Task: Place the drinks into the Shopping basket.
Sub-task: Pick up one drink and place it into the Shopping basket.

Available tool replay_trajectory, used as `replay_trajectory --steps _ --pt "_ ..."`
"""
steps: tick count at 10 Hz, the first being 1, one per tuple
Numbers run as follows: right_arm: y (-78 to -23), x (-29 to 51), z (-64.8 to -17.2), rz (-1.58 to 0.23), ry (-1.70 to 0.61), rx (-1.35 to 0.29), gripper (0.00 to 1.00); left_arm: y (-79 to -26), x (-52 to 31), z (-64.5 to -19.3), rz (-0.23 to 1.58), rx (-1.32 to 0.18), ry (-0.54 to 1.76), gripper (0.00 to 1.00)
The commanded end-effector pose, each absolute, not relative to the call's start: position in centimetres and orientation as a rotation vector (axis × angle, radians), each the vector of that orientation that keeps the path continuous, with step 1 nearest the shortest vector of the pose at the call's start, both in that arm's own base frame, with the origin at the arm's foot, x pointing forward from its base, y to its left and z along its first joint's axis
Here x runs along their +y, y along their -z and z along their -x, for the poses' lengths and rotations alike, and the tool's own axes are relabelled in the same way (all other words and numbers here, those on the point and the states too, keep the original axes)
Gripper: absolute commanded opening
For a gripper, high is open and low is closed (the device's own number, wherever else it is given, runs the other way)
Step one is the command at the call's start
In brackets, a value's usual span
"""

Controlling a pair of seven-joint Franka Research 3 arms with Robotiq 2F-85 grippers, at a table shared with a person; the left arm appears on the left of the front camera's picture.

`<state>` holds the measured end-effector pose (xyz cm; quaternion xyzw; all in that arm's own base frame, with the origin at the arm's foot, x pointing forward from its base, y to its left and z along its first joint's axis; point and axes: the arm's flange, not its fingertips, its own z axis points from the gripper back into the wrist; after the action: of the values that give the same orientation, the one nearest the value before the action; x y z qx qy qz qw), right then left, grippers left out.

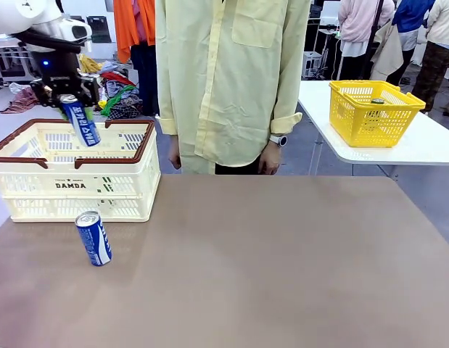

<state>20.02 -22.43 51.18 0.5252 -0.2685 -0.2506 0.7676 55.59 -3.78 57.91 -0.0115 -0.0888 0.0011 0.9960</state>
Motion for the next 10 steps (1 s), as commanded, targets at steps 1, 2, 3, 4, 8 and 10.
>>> replay_trajectory --steps 1,2,3,4,8,10 --pt "-51.4 -22.5 -20.1 -1.153 0.526 -0.598 1.00 -56.9 -2.1 -57.5 0.016 -0.138 0.031 0.00" --pt "-51.4 -22.5 -20.1 -1.153 0.526 -0.598 1.00 -55.4 -1.1 -58.0 0.011 -0.127 0.032 0.00" --pt "-51.4 -22.5 -20.1 -1.153 0.526 -0.598 1.00 -53.6 -0.1 -58.5 0.015 -0.144 0.008 0.00" --pt "-51.4 -22.5 -20.1 -1.153 0.526 -0.598 1.00 -51.9 0.6 -58.8 -0.007 -0.156 -0.030 0.00" --pt "-51.4 -22.5 -20.1 -1.153 0.526 -0.598 1.00 -46.3 1.9 -59.5 -0.040 -0.101 -0.109 0.00" --pt "-51.4 -22.5 -20.1 -1.153 0.526 -0.598 1.00 -44.0 1.8 -60.0 -0.047 -0.071 -0.113 0.00"
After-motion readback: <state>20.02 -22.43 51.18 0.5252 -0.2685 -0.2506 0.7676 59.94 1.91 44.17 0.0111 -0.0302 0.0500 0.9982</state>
